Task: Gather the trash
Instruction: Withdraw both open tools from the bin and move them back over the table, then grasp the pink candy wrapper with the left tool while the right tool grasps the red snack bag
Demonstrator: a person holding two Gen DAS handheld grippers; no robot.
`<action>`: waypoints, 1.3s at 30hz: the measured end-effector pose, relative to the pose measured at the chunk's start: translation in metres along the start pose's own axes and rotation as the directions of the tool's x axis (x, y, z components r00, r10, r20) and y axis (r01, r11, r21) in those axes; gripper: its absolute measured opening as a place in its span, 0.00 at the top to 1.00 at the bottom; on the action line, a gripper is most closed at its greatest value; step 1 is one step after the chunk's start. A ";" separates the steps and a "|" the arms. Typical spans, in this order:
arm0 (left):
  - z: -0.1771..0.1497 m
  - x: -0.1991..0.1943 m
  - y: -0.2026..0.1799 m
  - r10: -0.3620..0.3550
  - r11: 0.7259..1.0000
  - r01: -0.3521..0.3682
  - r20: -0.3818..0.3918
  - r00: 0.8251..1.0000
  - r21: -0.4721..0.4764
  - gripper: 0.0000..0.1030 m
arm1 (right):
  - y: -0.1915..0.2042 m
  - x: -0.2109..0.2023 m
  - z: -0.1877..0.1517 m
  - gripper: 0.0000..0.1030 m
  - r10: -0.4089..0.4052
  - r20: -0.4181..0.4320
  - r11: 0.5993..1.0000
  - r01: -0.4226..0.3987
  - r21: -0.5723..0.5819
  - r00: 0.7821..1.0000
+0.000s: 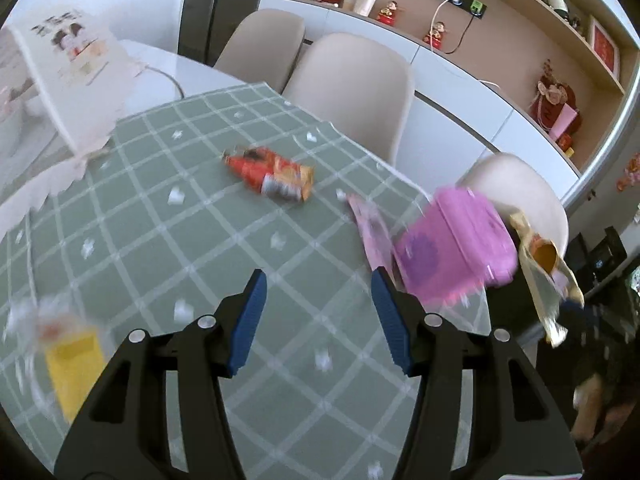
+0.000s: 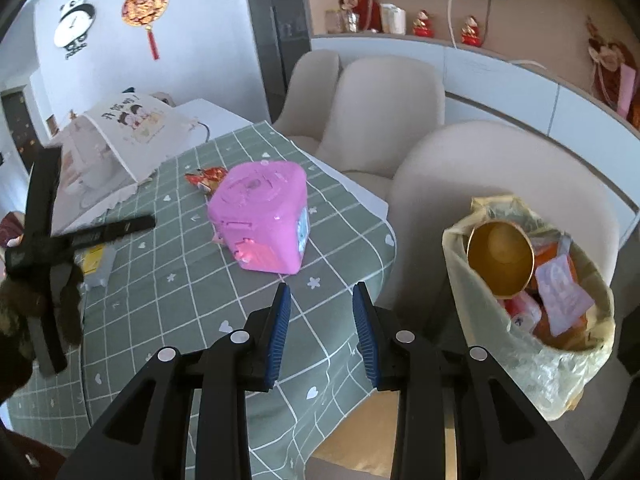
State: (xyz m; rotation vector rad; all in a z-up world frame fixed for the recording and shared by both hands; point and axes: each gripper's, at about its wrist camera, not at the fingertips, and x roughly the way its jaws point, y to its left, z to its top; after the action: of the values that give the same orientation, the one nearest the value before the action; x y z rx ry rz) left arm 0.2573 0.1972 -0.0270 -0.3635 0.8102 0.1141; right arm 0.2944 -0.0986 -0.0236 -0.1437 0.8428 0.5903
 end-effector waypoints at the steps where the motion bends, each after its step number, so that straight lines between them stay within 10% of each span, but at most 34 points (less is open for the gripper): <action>1: 0.011 0.008 0.003 0.012 1.000 -0.012 0.009 1.000 -0.019 0.50 | 0.002 0.004 -0.002 0.70 -0.004 -0.008 1.000 0.004 -0.001 1.000; 6: 0.042 0.048 0.012 -0.091 0.982 0.085 -0.029 0.995 -0.169 0.50 | 0.007 0.022 -0.011 0.70 -0.024 -0.046 0.999 0.023 -0.027 0.999; 19: 0.018 0.099 -0.034 -0.164 0.986 0.169 -0.236 0.958 0.001 0.66 | -0.018 0.043 -0.012 0.70 -0.032 -0.097 0.999 0.035 0.029 0.995; 22: 0.015 0.100 -0.040 -0.135 0.989 0.144 -0.253 0.958 0.020 0.92 | -0.012 0.045 -0.013 0.70 -0.027 -0.101 1.000 0.028 0.012 0.995; 39: -0.075 -0.029 0.035 -0.022 0.992 -0.003 -0.197 0.980 -0.127 0.97 | 0.125 0.059 0.056 0.70 0.247 -0.037 0.946 -0.249 -0.209 0.968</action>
State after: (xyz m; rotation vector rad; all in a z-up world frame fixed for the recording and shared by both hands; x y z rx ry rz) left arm 0.1776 0.2035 -0.0628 -0.5048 1.0003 0.1218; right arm 0.2931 0.0505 -0.0163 -0.2376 0.8126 0.9183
